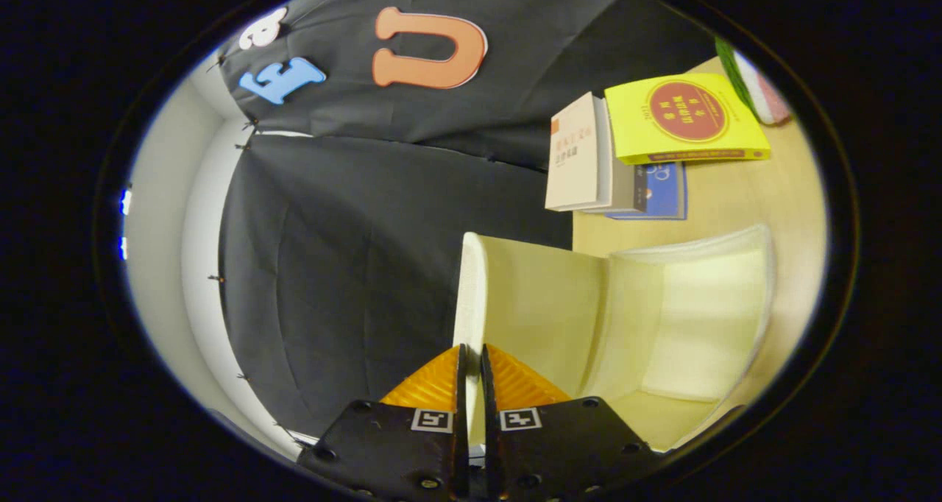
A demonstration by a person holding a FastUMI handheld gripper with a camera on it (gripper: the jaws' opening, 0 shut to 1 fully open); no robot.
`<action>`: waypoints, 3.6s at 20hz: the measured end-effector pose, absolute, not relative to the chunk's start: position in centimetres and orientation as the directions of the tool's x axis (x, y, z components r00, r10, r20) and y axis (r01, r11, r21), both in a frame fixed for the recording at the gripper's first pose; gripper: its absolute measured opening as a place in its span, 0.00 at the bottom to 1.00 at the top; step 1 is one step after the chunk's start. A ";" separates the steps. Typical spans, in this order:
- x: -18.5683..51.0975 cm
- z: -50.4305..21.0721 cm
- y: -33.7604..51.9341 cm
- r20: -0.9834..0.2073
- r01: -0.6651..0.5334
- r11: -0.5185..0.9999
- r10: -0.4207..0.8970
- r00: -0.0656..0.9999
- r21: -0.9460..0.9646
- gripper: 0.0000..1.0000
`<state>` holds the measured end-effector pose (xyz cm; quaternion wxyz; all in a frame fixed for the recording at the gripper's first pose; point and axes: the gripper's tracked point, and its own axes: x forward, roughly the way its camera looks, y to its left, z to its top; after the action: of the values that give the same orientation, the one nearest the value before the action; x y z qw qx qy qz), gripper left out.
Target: Open the storage box then place both shoes into the box .Put the left shoe in first, then the right shoe, with the right side of both shoes facing outward in a uniform manner.
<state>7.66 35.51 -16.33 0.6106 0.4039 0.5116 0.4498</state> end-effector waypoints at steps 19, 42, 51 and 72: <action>7.8 -22.8 30.2 -0.618 -0.222 0.627 0.777 0.117 0.747 0.95; 5.0 -42.0 -3.0 -0.970 -0.224 0.950 0.237 0.057 0.219 0.95; 7.4 -45.8 -3.8 -0.980 -0.162 0.978 0.152 0.130 0.130 0.66; 6.4 -46.3 -3.2 -0.968 0.015 0.973 0.230 0.097 0.232 0.01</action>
<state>6.39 -3.18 -46.26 0.7348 0.0916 0.6681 0.0730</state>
